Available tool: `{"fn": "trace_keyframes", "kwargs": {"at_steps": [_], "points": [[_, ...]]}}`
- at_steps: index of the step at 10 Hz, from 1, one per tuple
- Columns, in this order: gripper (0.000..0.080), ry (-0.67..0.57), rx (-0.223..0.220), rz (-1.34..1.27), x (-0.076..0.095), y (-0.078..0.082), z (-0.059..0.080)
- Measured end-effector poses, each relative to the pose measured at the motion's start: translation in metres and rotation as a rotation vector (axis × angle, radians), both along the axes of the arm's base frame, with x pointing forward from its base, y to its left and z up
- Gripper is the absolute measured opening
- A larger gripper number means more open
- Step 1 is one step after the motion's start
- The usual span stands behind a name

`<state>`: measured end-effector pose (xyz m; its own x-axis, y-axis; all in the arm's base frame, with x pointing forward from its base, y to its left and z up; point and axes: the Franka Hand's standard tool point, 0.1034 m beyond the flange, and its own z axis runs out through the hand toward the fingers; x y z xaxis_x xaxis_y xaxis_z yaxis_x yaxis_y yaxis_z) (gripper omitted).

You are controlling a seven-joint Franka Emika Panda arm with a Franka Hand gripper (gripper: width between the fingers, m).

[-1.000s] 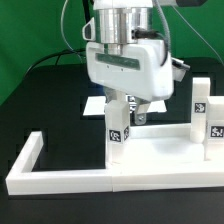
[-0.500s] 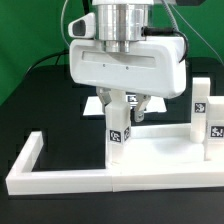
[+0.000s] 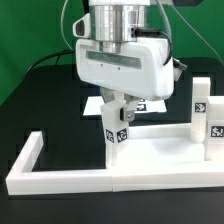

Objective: Assemble desk

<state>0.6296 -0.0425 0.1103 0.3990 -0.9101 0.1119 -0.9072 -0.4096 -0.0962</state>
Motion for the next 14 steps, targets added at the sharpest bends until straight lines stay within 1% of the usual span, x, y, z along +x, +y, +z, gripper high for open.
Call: {"fn": "trace_keyframes", "kwargs": {"at_steps": [2, 4, 5, 7, 8, 9, 10, 11, 12, 13, 14], "points": [[0.0288, -0.004, 0.093, -0.369, 0.0, 0.001, 0.001], [0.0289, -0.041, 0.204, -0.673, -0.002, -0.003, -0.001], [0.029, -0.04, 0.214, -0.724, -0.002, -0.005, -0.001], [0.0292, -0.041, 0.21, -0.714, -0.002, -0.004, -0.001], [0.0292, -0.045, 0.189, -0.614, -0.001, -0.004, -0.002], [0.0464, -0.054, 0.154, -0.421, 0.001, 0.0, -0.001], [0.0605, -0.052, 0.13, -0.237, 0.002, 0.004, -0.002], [0.0636, -0.05, 0.11, -0.077, 0.0, 0.006, -0.001], [0.0636, -0.046, 0.097, 0.007, -0.006, 0.005, -0.002], [0.0647, -0.044, 0.094, 0.01, -0.005, 0.004, -0.002], [0.0647, -0.042, 0.076, 0.095, -0.005, 0.003, -0.003]]}}
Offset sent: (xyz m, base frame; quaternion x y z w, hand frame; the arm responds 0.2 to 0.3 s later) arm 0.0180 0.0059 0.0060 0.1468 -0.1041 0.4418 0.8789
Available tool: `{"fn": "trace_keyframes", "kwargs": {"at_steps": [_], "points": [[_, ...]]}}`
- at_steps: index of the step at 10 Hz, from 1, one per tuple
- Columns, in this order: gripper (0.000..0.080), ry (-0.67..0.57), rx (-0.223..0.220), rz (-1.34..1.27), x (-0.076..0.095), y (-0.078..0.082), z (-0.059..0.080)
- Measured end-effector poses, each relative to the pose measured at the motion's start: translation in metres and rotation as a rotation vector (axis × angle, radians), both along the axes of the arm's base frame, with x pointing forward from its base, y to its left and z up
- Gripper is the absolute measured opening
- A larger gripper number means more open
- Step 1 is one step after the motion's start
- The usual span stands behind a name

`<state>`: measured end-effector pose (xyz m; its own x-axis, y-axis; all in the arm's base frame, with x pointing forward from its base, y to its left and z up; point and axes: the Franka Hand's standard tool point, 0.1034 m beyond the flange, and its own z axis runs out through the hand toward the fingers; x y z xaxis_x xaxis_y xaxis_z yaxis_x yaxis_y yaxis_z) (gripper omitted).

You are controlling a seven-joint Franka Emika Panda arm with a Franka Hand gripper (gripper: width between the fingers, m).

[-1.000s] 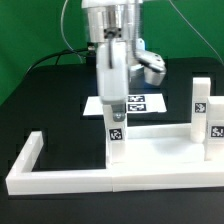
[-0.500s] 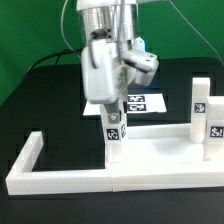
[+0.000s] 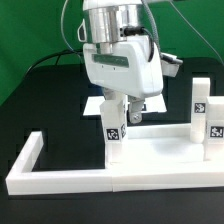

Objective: Assemble desk

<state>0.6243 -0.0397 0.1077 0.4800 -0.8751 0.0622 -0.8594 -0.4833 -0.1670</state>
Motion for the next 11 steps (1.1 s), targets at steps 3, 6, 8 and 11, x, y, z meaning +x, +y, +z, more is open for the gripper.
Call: {"fn": "trace_keyframes", "kwargs": {"at_steps": [3, 6, 8, 11], "points": [[0.0648, 0.003, -0.043, 0.162, -0.0002, -0.003, 0.0001], [0.0648, 0.005, -0.125, 0.418, 0.0088, -0.0043, 0.0051], [0.0388, 0.005, -0.121, 0.394, 0.0088, -0.0049, 0.0051], [0.0297, 0.008, -0.09, 0.197, 0.0079, -0.0086, 0.0046]]}}
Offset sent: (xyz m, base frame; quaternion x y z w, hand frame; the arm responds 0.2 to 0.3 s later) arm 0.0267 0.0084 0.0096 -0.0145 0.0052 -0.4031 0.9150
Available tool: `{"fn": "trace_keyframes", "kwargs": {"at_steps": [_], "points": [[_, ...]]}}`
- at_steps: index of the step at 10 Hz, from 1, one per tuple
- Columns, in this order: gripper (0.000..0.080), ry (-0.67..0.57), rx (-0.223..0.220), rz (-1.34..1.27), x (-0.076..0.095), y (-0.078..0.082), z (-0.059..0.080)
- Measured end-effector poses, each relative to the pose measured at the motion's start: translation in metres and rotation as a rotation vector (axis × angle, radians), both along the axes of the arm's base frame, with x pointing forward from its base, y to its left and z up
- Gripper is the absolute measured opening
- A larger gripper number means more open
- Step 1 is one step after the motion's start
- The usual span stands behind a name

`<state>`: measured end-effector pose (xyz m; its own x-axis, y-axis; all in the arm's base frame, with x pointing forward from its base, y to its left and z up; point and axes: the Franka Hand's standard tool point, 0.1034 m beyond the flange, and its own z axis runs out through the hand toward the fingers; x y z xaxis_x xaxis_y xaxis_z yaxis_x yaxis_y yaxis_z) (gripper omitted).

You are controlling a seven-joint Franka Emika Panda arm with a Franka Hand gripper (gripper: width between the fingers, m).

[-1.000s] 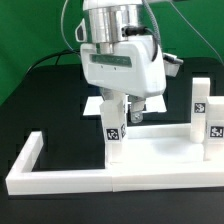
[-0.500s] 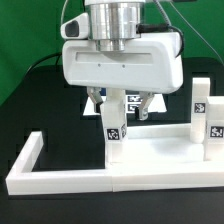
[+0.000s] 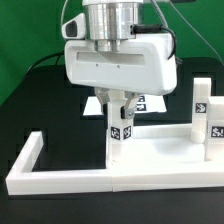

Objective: Assemble desk

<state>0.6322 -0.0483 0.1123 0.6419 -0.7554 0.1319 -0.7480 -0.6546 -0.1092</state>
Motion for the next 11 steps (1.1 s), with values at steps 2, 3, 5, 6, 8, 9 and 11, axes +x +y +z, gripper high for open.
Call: {"fn": "trace_keyframes", "kwargs": {"at_steps": [2, 3, 5, 6, 8, 9, 11], "points": [[0.0296, 0.008, 0.048, -0.281, -0.001, -0.003, -0.002], [0.0296, 0.033, 0.088, -0.48, -0.002, -0.004, -0.003], [0.0292, 0.072, 0.205, -0.804, -0.001, -0.008, -0.003], [0.0292, 0.076, 0.234, -0.897, -0.001, -0.01, -0.004], [0.0293, 0.075, 0.232, -0.891, -0.001, -0.009, -0.004], [0.0293, 0.06, 0.211, -0.806, 0.001, -0.01, -0.003], [0.0585, 0.033, 0.15, -0.446, 0.006, 0.001, -0.002]]}}
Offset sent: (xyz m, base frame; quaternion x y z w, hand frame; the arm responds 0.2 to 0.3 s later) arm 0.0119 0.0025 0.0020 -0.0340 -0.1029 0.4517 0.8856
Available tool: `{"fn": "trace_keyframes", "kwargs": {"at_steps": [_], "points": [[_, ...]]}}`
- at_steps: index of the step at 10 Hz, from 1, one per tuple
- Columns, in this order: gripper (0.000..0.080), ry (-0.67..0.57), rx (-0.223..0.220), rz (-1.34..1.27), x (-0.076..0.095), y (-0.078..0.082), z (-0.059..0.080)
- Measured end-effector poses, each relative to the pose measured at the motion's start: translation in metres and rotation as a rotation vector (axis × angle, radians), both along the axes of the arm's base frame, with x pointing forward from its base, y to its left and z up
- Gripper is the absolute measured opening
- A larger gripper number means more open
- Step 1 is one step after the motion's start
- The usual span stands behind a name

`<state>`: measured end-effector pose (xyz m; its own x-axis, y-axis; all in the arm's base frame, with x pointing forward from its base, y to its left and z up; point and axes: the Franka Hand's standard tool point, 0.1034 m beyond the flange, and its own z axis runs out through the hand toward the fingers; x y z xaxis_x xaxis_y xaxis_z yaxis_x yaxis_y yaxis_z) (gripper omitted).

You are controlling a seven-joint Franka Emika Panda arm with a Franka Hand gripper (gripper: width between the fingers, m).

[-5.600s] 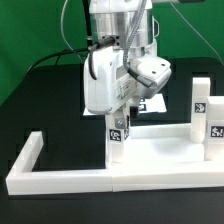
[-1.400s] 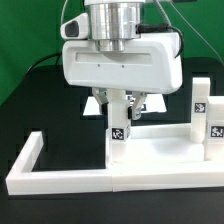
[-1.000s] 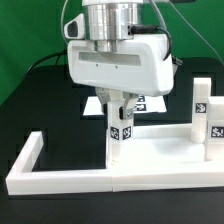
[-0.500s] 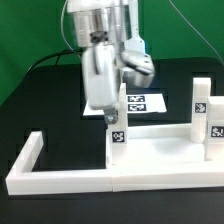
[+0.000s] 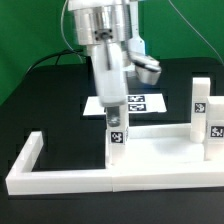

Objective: Assemble desk

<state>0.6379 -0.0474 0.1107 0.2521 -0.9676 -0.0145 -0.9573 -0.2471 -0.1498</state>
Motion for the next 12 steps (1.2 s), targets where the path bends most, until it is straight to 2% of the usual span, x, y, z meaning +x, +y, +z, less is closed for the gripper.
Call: {"fn": "trace_keyframes", "kwargs": {"at_steps": [1, 2, 5, 7, 9, 10, 11, 12], "points": [[0.0585, 0.0, -0.002, 0.164, -0.003, 0.006, 0.0], [0.0636, -0.003, -0.01, 0.222, -0.005, 0.008, 0.0], [0.0649, -0.006, -0.057, 0.416, -0.005, 0.002, -0.001], [0.0649, 0.018, -0.085, 0.765, -0.004, 0.006, -0.008], [0.0649, 0.022, -0.087, 0.755, -0.004, 0.007, -0.01], [0.0535, 0.023, -0.085, 0.734, -0.004, 0.007, -0.01], [0.0535, 0.026, -0.082, 0.708, -0.005, 0.007, -0.01], [0.0354, 0.036, -0.072, 0.61, -0.007, 0.003, -0.011]]}}
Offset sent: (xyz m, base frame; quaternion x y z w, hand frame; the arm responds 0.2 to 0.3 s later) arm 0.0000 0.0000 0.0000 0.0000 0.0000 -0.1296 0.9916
